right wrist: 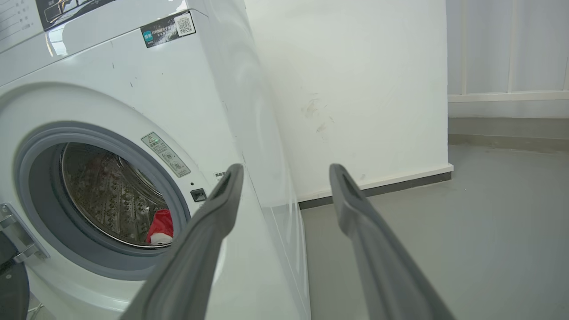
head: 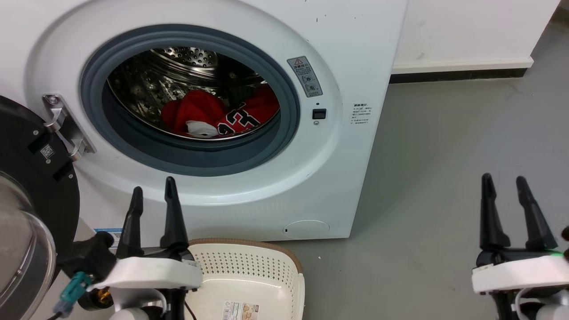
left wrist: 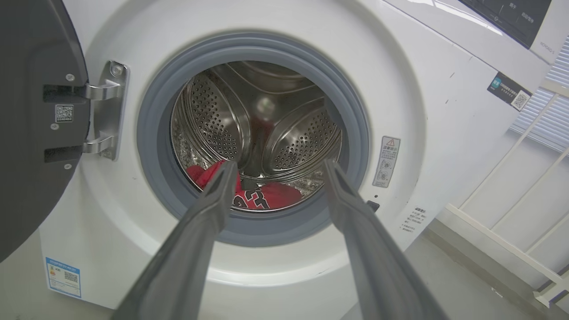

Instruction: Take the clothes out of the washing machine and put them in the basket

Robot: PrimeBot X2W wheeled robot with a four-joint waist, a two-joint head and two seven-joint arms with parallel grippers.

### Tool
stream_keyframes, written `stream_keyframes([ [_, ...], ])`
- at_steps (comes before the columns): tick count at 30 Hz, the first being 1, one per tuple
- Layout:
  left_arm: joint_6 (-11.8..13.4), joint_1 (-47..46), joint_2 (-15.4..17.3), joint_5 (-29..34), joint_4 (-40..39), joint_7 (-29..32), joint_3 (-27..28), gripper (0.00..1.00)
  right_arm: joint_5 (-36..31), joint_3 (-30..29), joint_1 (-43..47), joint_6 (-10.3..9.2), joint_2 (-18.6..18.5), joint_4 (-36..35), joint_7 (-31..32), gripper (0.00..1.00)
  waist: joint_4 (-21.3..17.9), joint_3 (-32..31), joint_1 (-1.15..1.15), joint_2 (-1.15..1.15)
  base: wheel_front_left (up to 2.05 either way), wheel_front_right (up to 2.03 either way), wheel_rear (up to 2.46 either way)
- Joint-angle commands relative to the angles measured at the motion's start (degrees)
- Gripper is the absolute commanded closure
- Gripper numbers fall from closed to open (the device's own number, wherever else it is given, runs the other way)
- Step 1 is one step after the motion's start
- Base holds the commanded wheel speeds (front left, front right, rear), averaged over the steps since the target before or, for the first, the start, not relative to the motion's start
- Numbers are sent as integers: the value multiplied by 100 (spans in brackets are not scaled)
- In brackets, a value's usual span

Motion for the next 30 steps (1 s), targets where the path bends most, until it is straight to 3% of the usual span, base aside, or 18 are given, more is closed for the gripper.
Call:
stream_keyframes([
  [1,65,33,31,212,-43,-58,-64,0,-181,51,78,0,-6,12,-57,0,0,-1,-1,0,0,0,0],
  [12,350,145,176,823,541,-215,-382,0,-891,268,168,0,-5,203,-214,0,-36,-9,-1,0,0,0,0],
  [23,512,71,429,1542,455,-367,-910,0,-1469,300,240,-1,-3,450,-371,0,-46,0,-1,0,0,0,0],
  [30,430,139,413,1637,500,-456,-990,0,-1576,332,265,-1,-2,517,-454,0,-42,12,-1,0,0,0,0],
])
